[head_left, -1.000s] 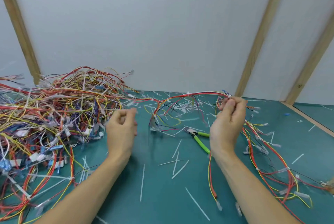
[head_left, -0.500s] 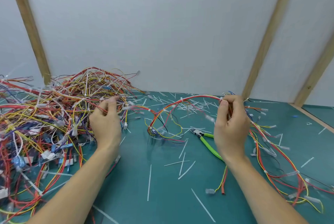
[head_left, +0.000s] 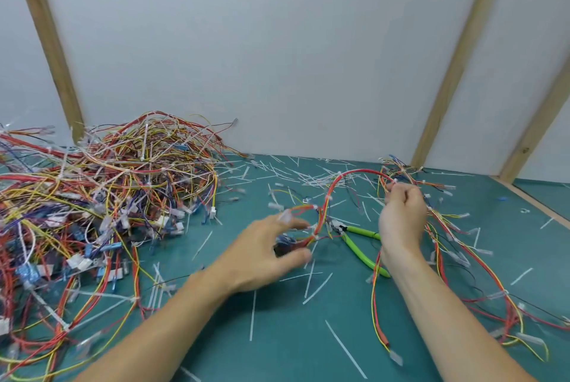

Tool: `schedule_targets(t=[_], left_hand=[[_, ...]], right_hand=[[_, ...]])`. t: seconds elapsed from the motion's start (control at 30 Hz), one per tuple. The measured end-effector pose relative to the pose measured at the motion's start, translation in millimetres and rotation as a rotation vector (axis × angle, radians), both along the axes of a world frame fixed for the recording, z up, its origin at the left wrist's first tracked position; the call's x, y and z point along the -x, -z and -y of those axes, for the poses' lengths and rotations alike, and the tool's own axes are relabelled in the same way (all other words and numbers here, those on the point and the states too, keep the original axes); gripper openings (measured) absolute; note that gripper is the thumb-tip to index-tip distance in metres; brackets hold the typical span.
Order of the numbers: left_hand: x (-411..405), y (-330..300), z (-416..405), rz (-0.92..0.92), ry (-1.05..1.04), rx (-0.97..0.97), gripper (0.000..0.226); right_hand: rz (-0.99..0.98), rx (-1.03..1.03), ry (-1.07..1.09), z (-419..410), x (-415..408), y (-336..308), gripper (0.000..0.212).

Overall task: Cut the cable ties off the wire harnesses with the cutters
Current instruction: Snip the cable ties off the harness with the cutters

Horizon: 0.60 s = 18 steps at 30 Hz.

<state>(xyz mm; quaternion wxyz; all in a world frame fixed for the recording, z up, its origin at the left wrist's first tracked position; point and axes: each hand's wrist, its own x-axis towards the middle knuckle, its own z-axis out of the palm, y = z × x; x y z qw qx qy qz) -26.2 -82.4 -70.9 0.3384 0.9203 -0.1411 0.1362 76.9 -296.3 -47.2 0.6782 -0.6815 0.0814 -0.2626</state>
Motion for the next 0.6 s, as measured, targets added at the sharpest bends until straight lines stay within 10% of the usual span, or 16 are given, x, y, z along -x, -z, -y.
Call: schedule_targets(t=[0.17, 0.37, 0.5, 0.6], left_hand=[[-3.6, -1.0, -6.0, 0.119, 0.04, -0.093, 0.016], [-4.1, -14.0, -8.1, 0.007, -0.022, 0.547, 0.026], [-4.7, -26.3, -13.6, -0.105, -0.139, 0.995, 0.025], [-5.8, -28.7, -18.8, -0.253, -0.169, 1.185, 0.018]], right_hand=[[0.054, 0.093, -0.024, -1.6, 3.3, 0.4, 0.018], [-0.057, 0.095, 0.01, 5.4, 4.0, -3.0, 0.025], [0.444, 0.573, 0.059, -6.1, 24.4, -7.6, 0.034], [0.588, 0.686, -0.284, -28.0, 42.6, -7.7, 0.026]])
